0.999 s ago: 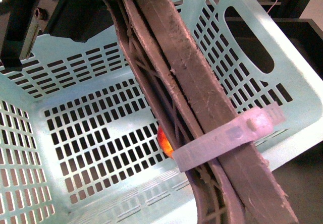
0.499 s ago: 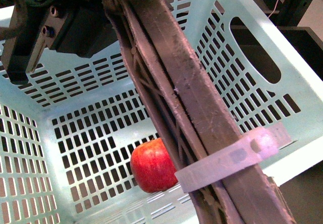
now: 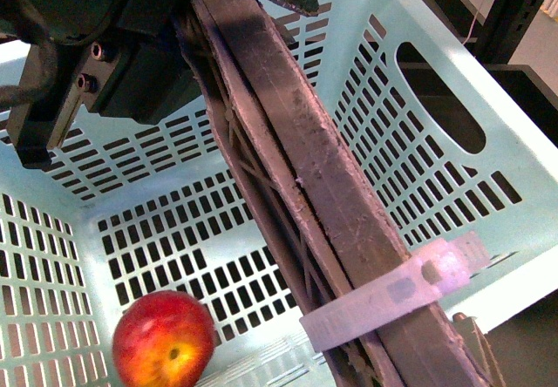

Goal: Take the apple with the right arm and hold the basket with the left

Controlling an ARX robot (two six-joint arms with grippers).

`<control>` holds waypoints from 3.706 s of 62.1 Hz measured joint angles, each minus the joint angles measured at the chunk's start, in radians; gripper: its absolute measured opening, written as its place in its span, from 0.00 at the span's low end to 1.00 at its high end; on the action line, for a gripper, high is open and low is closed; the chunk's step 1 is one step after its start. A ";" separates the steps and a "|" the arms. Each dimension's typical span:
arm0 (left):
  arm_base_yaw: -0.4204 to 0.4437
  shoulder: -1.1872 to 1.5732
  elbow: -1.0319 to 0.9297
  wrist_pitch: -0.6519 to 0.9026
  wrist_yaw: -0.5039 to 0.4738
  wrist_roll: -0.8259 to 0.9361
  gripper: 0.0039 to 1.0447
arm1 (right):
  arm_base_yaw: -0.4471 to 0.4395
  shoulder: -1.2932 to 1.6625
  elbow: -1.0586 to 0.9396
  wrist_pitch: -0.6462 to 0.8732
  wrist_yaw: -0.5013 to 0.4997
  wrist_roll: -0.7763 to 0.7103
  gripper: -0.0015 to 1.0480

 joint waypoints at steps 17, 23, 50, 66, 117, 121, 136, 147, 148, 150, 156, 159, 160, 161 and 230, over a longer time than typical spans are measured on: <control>0.000 0.000 0.000 0.000 0.000 -0.002 0.13 | 0.000 -0.090 -0.034 -0.052 0.000 0.000 0.02; 0.000 0.000 0.000 0.000 0.002 -0.002 0.13 | 0.000 -0.117 -0.043 -0.072 0.000 0.000 0.02; 0.000 0.000 0.000 0.000 0.000 -0.002 0.13 | 0.000 -0.240 -0.068 -0.141 0.000 0.000 0.02; 0.000 0.000 0.000 0.000 0.003 -0.002 0.13 | 0.000 -0.333 -0.068 -0.239 0.000 0.000 0.02; 0.000 0.000 0.000 0.000 0.001 -0.005 0.13 | 0.000 -0.473 -0.068 -0.380 0.000 0.000 0.65; 0.000 0.000 0.000 0.000 0.002 -0.006 0.13 | 0.000 -0.473 -0.068 -0.380 0.000 0.000 0.80; 0.145 0.020 0.008 0.065 -0.489 -0.344 0.13 | 0.000 -0.473 -0.068 -0.380 0.001 0.000 0.92; 0.281 0.078 0.002 0.104 -0.397 -0.472 0.13 | 0.000 -0.473 -0.068 -0.380 0.000 0.000 0.92; 0.287 0.080 0.000 0.106 -0.395 -0.480 0.13 | 0.000 -0.473 -0.068 -0.380 0.000 0.000 0.92; 0.306 0.087 -0.007 0.116 -0.389 -0.506 0.13 | 0.000 -0.473 -0.068 -0.380 0.000 0.000 0.92; 0.358 0.097 -0.032 0.133 -0.373 -0.561 0.13 | 0.000 -0.473 -0.068 -0.380 0.000 0.000 0.92; 0.380 0.100 -0.041 0.135 -0.371 -0.578 0.13 | 0.000 -0.473 -0.068 -0.380 0.000 0.000 0.92; 0.391 0.101 -0.045 0.135 -0.371 -0.583 0.13 | 0.000 -0.473 -0.068 -0.380 0.000 0.000 0.92; 0.396 0.101 -0.046 0.135 -0.372 -0.586 0.13 | 0.000 -0.473 -0.068 -0.380 0.000 0.000 0.92; 0.516 0.158 -0.224 0.133 -0.334 -0.592 0.13 | 0.000 -0.473 -0.068 -0.380 0.000 0.000 0.92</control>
